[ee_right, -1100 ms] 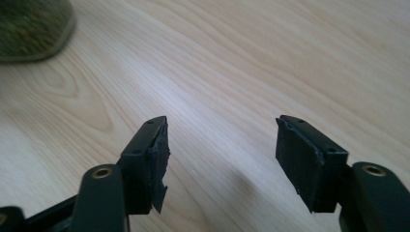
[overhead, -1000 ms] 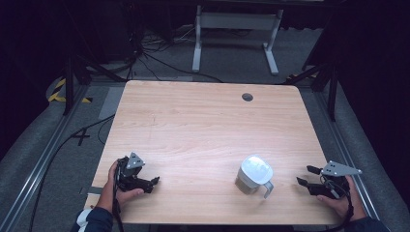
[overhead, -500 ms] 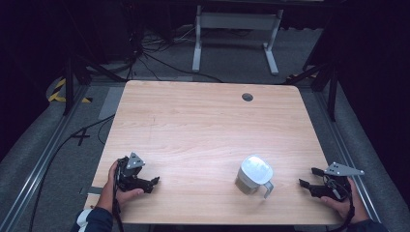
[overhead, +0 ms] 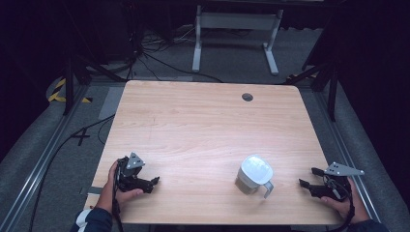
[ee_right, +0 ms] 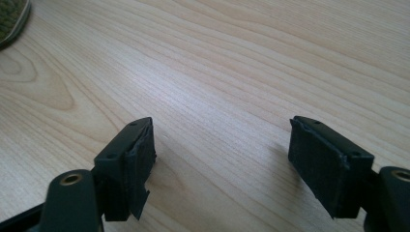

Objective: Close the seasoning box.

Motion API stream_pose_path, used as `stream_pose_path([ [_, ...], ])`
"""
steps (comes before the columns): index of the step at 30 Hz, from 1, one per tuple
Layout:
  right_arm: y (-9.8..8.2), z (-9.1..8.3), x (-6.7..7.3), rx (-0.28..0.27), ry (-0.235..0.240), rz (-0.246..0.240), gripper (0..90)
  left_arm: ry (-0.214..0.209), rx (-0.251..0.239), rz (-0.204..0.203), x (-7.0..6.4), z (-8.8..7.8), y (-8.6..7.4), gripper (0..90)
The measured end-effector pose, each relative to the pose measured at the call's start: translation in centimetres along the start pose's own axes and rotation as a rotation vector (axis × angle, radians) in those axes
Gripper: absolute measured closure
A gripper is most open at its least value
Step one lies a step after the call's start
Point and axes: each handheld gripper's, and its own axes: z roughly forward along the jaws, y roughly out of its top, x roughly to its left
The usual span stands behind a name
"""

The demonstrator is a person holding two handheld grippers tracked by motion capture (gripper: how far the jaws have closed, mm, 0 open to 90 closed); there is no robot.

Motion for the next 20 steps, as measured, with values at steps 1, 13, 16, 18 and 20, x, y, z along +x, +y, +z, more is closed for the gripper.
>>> stream_pose_path([
  [1,0.0,0.0,0.0,0.0,0.0,0.0,24.8,0.001,0.0,-0.003,-0.02,0.0,0.0,0.9],
  [13,0.01,0.09,-0.02,-0.003,-0.001,-0.004,23.8,0.007,-0.005,-0.009,-0.06,0.06,-0.02,0.5],
  [16,0.02,0.09,-0.02,-0.003,0.0,-0.004,23.7,0.005,-0.002,-0.007,-0.06,0.04,-0.01,0.5],
  [18,0.02,0.09,-0.01,-0.003,-0.001,-0.004,23.7,0.003,0.001,-0.006,-0.04,0.02,0.01,0.5],
  [20,0.03,0.05,-0.02,0.0,-0.001,-0.006,23.6,0.005,0.002,-0.008,-0.06,0.01,0.0,0.5],
])
